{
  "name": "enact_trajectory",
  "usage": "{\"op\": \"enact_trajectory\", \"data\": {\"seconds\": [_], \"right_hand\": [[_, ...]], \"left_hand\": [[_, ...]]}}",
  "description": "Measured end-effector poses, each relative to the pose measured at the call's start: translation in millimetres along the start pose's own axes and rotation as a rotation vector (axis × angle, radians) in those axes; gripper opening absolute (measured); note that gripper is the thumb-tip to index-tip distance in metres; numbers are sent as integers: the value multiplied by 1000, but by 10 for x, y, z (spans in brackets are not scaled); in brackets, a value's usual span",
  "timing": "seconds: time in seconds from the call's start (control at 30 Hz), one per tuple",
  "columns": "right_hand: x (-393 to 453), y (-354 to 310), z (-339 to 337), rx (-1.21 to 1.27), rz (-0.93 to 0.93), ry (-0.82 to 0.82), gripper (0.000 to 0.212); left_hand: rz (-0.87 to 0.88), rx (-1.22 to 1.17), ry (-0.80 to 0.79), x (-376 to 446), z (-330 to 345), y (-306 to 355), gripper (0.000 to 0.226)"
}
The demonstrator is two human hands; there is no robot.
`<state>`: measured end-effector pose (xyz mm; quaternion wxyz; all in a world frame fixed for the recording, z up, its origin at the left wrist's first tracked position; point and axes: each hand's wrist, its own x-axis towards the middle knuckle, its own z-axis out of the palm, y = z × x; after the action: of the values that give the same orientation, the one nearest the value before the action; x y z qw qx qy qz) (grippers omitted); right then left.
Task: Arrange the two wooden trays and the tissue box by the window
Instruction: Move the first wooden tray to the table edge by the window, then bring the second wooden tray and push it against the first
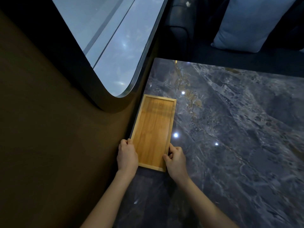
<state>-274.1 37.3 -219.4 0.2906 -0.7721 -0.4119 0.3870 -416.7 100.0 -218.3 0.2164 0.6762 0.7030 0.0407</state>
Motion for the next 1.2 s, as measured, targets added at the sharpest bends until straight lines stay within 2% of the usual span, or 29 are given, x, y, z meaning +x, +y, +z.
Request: {"op": "enact_trajectory", "data": {"seconds": [0.4,0.53,0.6,0.7,0.8,0.93,1.07,1.2], "right_hand": [[26,46,19,-33,-48,17,27],[32,36,11,-32,-44,-6,21],[55,24,-43,-55,-45,-47,16],[121,-23,-207,-38,-20,-169,20],[195,-90,-442,-179,-11,-313,25],[157,-161,-791,-384,-119,-385,29],[40,-175,-1257,-499,-204,-325,28],[-127,-22,-1867,-548,-237,-199,24]], "left_hand": [[12,62,-3,2,-44,19,32],[20,105,-53,12,-87,35,29],[42,163,-110,32,-120,37,26],[44,232,-210,101,-211,61,21],[71,289,-277,161,-339,175,22],[217,400,-330,165,-547,506,25],[384,391,-307,70,-587,1071,28],[555,357,-276,-114,-472,1721,32]]}}
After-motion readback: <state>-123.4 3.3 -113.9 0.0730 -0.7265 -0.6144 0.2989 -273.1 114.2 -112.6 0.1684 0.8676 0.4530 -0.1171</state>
